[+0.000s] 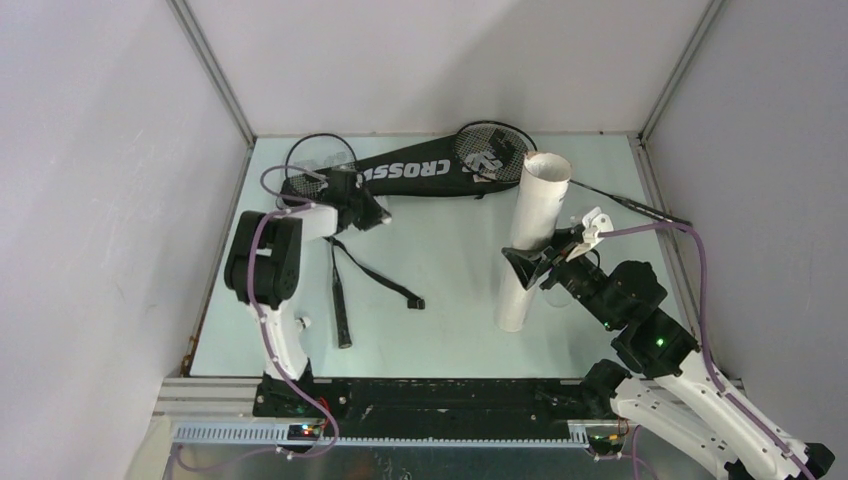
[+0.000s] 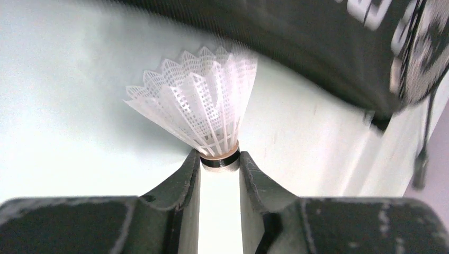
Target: Pack up the badminton gear
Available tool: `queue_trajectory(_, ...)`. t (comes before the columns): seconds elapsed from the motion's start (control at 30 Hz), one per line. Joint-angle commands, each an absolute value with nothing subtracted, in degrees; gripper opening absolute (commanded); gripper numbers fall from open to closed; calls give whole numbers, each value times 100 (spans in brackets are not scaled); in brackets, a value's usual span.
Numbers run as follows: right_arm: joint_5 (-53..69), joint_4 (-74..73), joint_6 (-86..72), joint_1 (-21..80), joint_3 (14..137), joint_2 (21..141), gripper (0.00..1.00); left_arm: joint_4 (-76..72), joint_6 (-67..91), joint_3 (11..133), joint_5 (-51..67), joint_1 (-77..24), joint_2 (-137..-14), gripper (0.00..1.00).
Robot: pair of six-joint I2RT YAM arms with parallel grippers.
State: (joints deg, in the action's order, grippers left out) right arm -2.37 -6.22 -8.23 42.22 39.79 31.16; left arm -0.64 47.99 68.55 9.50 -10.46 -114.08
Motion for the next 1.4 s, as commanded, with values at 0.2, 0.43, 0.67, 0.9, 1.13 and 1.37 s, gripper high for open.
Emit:
queue_trajectory(0.2, 23, -597, -802, 4181, 4263, 2994, 59, -332, 3412, 4536, 235, -2981, -8704, 12)
queue_trajectory(0.43, 878, -820, -293, 4173, 4264, 3354, 59, -546, 2821, 4349, 41, -3186, -6678, 12)
queue_trajectory(0.67, 1794, -386, -220, 4194, 4263, 3983, 58, -900, 2198, 5502, -74, -3622, -5088, 17)
queue_trajectory(0.9, 2287, 731, -360, 4457, 4263, 4579, 55, -1386, 2086, 6423, 619, -4364, -5357, 19)
queue_trajectory(1.13, 2147, 1586, -651, 4685, 4264, 4764, 55, -1444, 1699, 6694, 416, -4898, -5721, 20)
queue_trajectory(1.37, 2368, 1824, -731, 4748, 4271, 4746, 54, -1469, 1615, 6662, 420, -5143, -5826, 21)
